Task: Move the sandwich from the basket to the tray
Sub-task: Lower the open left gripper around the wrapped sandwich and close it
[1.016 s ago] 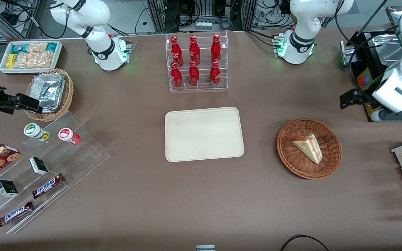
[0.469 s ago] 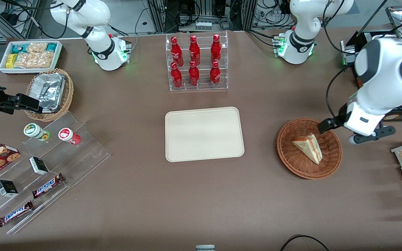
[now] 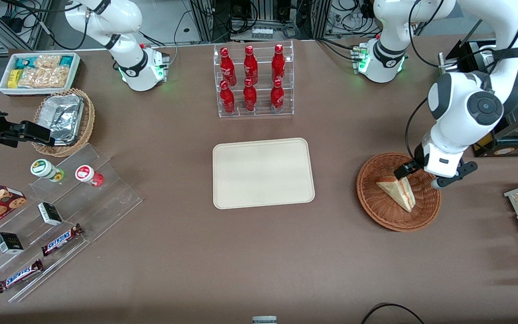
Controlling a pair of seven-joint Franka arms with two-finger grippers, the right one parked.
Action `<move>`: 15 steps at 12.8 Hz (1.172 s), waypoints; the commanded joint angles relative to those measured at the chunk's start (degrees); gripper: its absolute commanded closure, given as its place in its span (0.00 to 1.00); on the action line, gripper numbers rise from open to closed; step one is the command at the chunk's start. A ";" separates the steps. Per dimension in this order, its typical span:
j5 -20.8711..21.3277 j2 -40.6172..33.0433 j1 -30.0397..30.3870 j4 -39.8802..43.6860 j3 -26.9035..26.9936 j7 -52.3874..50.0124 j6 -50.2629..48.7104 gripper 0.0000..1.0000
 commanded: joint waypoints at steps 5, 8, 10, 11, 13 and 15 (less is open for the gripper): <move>0.50 4.51 0.26 -3.70 -0.05 -5.38 9.45 0.00; 0.50 6.44 0.26 -3.79 0.04 -5.46 11.91 0.00; 0.50 8.11 0.26 -3.79 0.04 -5.46 13.85 0.00; 0.50 8.64 0.26 -3.87 0.12 -5.46 14.56 0.00; 0.50 9.87 0.26 -3.79 0.30 -5.38 15.87 0.00; 0.50 10.84 0.26 -3.79 0.39 -5.46 16.67 0.20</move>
